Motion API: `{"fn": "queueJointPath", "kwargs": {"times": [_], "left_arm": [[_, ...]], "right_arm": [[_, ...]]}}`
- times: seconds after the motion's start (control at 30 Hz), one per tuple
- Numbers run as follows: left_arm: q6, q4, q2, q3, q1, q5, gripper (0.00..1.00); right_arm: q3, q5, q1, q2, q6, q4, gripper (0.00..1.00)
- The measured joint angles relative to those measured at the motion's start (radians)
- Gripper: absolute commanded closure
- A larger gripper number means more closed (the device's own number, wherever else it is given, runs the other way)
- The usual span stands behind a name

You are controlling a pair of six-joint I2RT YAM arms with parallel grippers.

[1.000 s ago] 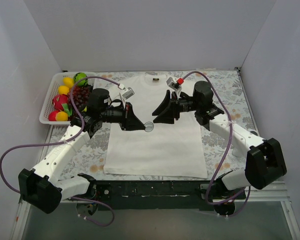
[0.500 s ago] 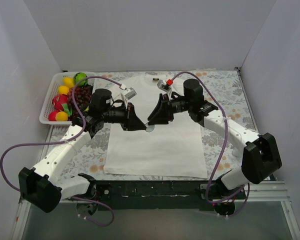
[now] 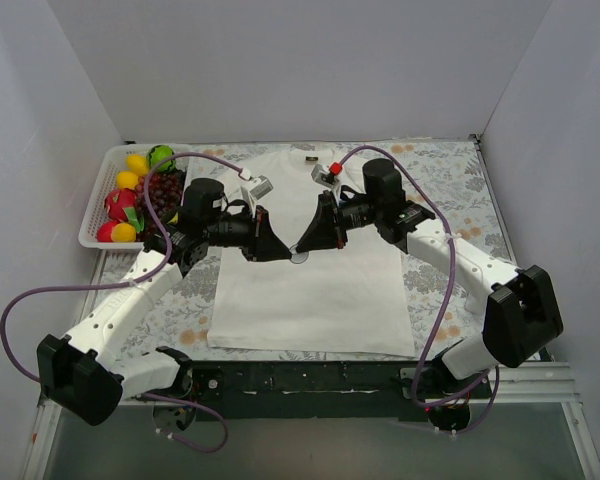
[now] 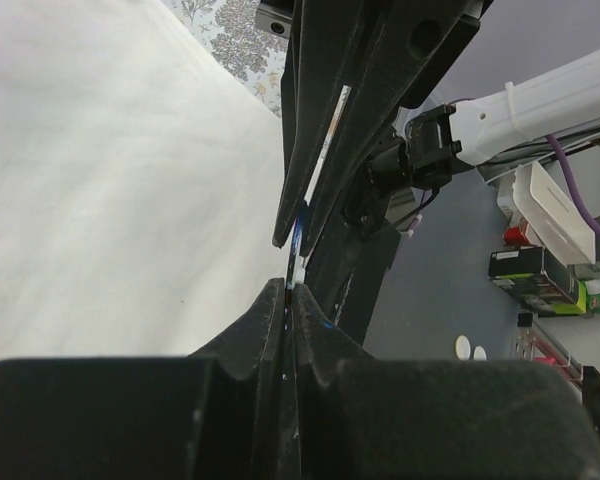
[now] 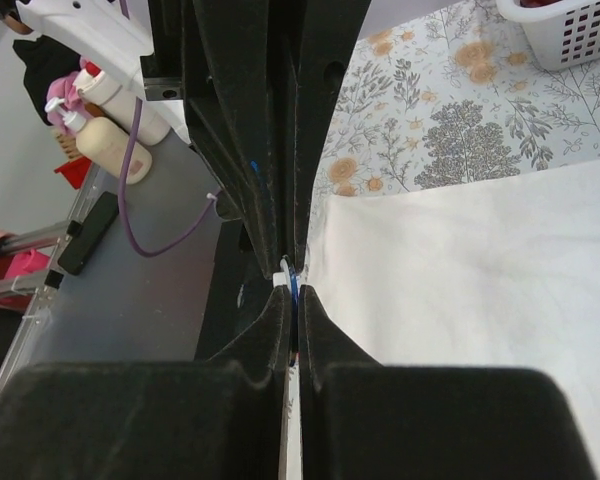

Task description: Pin the brooch onto the clothing

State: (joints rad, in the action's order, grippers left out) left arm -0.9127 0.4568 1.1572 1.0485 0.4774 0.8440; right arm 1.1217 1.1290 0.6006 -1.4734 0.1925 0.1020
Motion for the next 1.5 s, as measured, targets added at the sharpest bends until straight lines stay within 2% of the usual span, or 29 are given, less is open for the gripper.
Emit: {"fn": "queueJointPath", "kwargs": {"times": [0.13, 0.17, 0.23, 0.27, 0.33, 0.47, 0.5, 0.6, 1.1, 1.27, 1.5], "left_arm": [[-0.002, 0.006, -0.001, 0.0, 0.003, -0.016, 0.87], [-0.002, 0.006, -0.002, 0.0, 0.003, -0.023, 0.79], [-0.009, 0.002, -0.007, 0.0, 0.004, -0.047, 0.73], [-0.009, -0.002, -0.01, 0.0, 0.005, -0.055, 0.66], [-0.019, -0.012, -0.021, 0.002, 0.006, -0.077, 0.63], [-0.034, -0.035, -0.043, 0.013, 0.009, -0.103, 0.49], [-0.04, -0.045, -0.047, 0.015, 0.009, -0.106, 0.42], [-0.055, -0.069, -0.051, 0.021, 0.009, -0.109, 0.36], [-0.203, -0.327, -0.028, 0.022, 0.009, -0.015, 0.41], [-0.275, -0.447, 0.012, 0.022, 0.011, 0.024, 0.45], [-0.325, -0.53, 0.076, 0.028, 0.048, 0.043, 0.51]], "right_arm": [[0.0, -0.012, 0.002, 0.002, -0.013, -0.014, 0.99], [0.0, -0.022, 0.003, 0.005, -0.014, -0.017, 0.99], [-0.002, -0.051, 0.006, 0.021, -0.016, -0.021, 0.99], [-0.005, -0.068, 0.009, 0.031, -0.017, -0.021, 0.99], [-0.008, -0.101, 0.01, 0.055, -0.016, -0.022, 0.99], [-0.056, -0.179, 0.011, 0.132, 0.008, 0.032, 0.99], [-0.077, -0.205, 0.011, 0.155, 0.019, 0.055, 0.99], [-0.138, -0.277, 0.011, 0.219, 0.06, 0.123, 0.99], [-0.478, -0.638, 0.01, 0.507, 0.355, 0.581, 0.99], [-0.525, -0.683, 0.01, 0.521, 0.433, 0.703, 0.99], [-0.544, -0.712, 0.01, 0.532, 0.478, 0.77, 0.99]]}}
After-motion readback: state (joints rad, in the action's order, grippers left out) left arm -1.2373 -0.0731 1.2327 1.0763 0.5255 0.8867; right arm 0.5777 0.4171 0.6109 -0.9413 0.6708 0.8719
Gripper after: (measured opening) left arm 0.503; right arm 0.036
